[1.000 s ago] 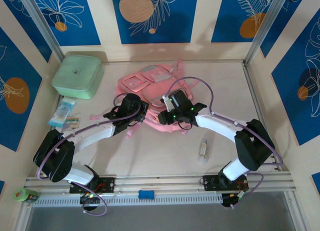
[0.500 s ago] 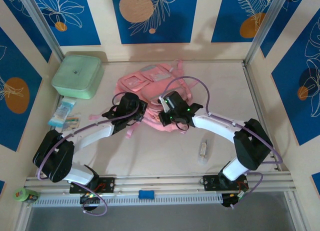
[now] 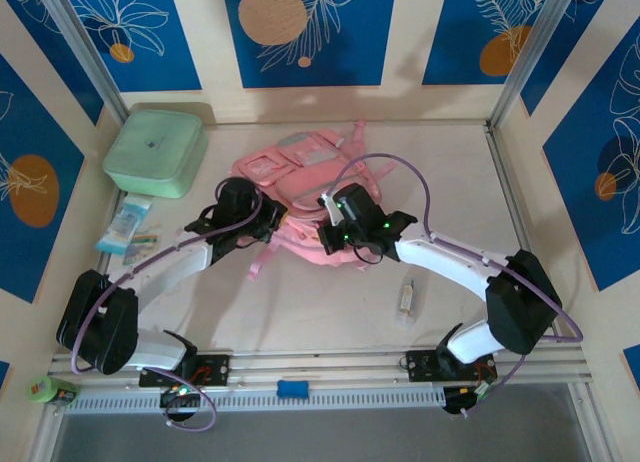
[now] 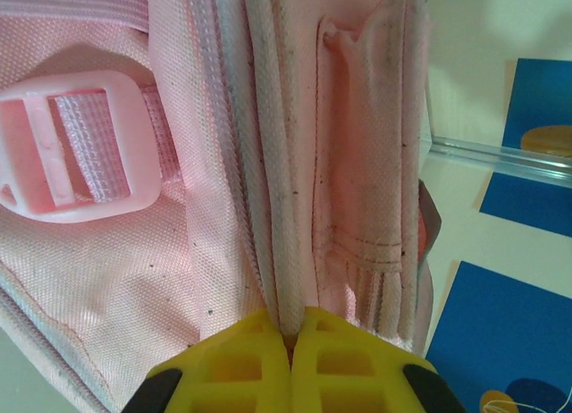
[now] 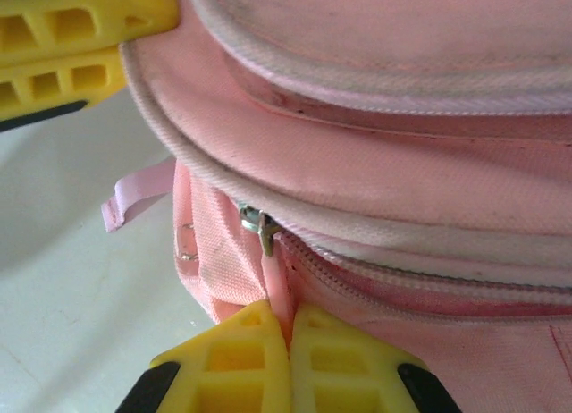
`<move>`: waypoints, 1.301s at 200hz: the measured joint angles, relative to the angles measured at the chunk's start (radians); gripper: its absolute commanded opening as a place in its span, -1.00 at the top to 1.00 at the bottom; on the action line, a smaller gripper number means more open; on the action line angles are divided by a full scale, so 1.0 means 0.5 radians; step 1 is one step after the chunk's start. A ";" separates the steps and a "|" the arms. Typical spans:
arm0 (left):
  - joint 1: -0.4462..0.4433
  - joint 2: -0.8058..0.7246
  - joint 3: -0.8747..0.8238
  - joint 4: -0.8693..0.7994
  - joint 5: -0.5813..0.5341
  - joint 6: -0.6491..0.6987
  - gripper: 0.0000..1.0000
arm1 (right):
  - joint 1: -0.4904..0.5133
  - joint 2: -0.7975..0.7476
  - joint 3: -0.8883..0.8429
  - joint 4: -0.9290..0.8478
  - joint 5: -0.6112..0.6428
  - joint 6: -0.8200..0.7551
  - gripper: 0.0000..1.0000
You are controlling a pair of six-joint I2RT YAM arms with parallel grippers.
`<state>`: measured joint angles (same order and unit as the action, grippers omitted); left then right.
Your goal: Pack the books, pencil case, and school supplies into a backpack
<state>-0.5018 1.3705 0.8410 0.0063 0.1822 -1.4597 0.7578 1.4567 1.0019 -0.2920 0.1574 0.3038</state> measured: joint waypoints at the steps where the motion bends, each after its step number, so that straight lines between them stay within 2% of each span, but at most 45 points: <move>1: 0.001 0.000 0.000 -0.002 0.002 0.003 1.00 | 0.005 0.001 0.002 -0.002 0.001 0.001 1.00; 28: 0.004 0.000 0.000 -0.047 -0.002 0.015 1.00 | 0.116 0.070 0.135 -0.172 0.116 0.078 0.84; 58: 0.008 0.000 0.000 -0.047 -0.021 0.034 1.00 | 0.135 0.168 0.289 -0.336 0.171 0.165 0.67; 116: 0.037 0.003 0.000 -0.047 -0.074 0.047 1.00 | 0.098 0.271 0.386 -0.477 0.145 0.247 0.56; 150: 0.037 0.008 0.000 -0.046 -0.076 0.055 1.00 | 0.093 0.271 0.397 -0.478 0.081 0.245 0.51; 171: 0.037 0.014 0.000 -0.047 -0.076 0.055 1.00 | 0.094 0.270 0.397 -0.431 0.050 0.230 0.33; 189: 0.037 0.014 0.000 -0.045 -0.084 0.052 1.00 | 0.093 0.270 0.397 -0.356 0.037 0.201 0.25; 205: 0.037 0.014 0.000 -0.043 -0.088 0.050 1.00 | 0.079 0.270 0.397 -0.301 0.043 0.210 0.07; 233: 0.040 0.022 0.000 -0.025 -0.089 0.050 1.00 | 0.063 0.270 0.397 -0.221 0.046 0.208 -0.13; 260: 0.054 0.050 -0.003 0.026 -0.090 0.041 0.99 | 0.047 0.261 0.386 -0.115 0.031 0.201 -0.17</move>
<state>-0.4747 1.3952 0.8394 0.0193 0.1371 -1.4391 0.7811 1.5871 1.1950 -0.3496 0.1726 0.4042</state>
